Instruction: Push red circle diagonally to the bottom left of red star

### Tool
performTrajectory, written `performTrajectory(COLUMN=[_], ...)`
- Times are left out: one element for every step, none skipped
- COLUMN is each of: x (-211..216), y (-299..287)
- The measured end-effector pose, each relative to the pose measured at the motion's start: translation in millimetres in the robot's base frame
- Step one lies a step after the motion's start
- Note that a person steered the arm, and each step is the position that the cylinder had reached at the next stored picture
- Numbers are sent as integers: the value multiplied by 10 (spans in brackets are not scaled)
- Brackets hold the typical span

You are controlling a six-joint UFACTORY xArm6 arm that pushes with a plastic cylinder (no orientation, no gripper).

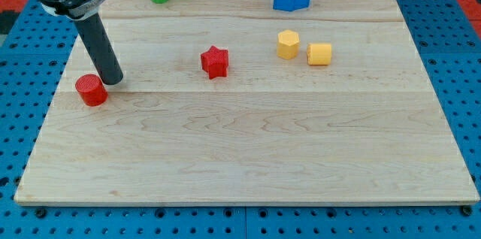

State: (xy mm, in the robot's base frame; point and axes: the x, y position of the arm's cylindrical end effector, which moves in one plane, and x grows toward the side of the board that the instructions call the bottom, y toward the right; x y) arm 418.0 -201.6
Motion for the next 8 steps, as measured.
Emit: performTrajectory(x=[-93, 232, 756, 918, 669, 562, 356, 355], y=[-214, -31, 216, 271, 122, -148, -151, -418])
